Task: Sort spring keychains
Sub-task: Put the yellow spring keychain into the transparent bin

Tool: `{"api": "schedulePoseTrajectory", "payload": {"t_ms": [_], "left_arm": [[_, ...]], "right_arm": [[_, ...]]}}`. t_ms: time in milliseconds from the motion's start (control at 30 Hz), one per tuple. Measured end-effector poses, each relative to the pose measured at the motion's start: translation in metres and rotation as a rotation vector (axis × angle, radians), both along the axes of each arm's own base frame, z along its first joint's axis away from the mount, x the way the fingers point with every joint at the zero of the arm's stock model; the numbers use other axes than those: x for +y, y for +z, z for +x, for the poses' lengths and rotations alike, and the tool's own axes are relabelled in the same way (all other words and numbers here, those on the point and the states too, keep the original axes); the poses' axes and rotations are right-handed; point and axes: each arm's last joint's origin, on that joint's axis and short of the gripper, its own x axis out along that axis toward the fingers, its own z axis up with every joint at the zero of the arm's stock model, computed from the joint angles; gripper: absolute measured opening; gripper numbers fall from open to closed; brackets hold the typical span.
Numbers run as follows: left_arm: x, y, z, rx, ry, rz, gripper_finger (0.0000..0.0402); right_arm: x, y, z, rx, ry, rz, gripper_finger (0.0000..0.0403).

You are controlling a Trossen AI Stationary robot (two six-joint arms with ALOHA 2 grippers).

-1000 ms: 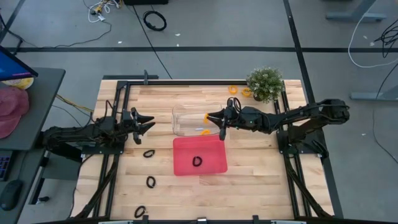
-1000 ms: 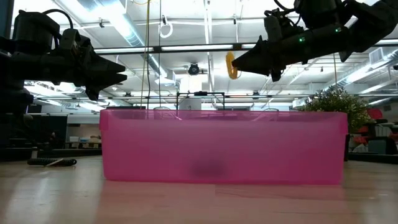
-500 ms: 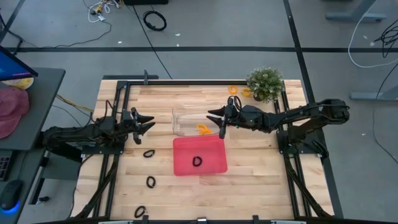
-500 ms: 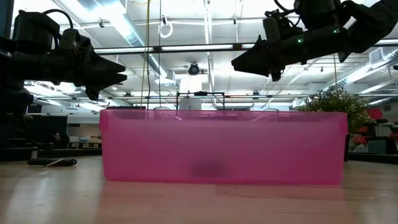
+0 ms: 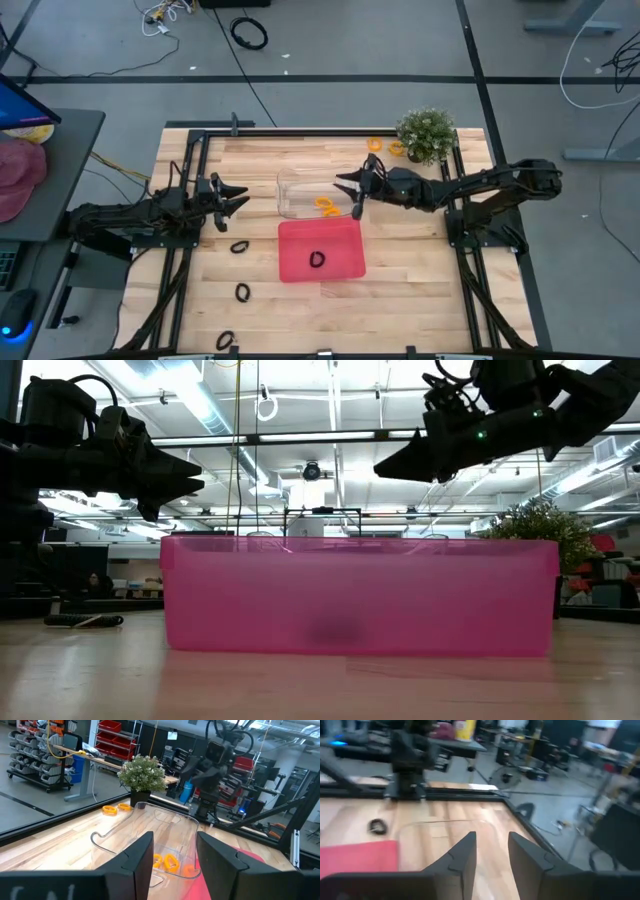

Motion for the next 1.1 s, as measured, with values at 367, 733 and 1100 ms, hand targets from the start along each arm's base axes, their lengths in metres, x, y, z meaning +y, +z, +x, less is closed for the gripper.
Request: {"api": "schedulePoseTrajectory", "payload": {"t_ms": [367, 733, 1100], "left_arm": [[0.0, 0.0, 0.0, 0.0, 0.0, 0.0, 0.0154], [0.0, 0.0, 0.0, 0.0, 0.0, 0.0, 0.0154], [0.0, 0.0, 0.0, 0.0, 0.0, 0.0, 0.0154]], "right_arm": [[0.003, 0.033, 0.001, -0.185, -0.09, 0.074, 0.0114], [-0.03, 0.136, 0.013, 0.053, -0.465, 0.222, 0.0114], [-0.089, 0.142, -0.012, 0.158, -0.639, 0.49, 0.0114]]}}
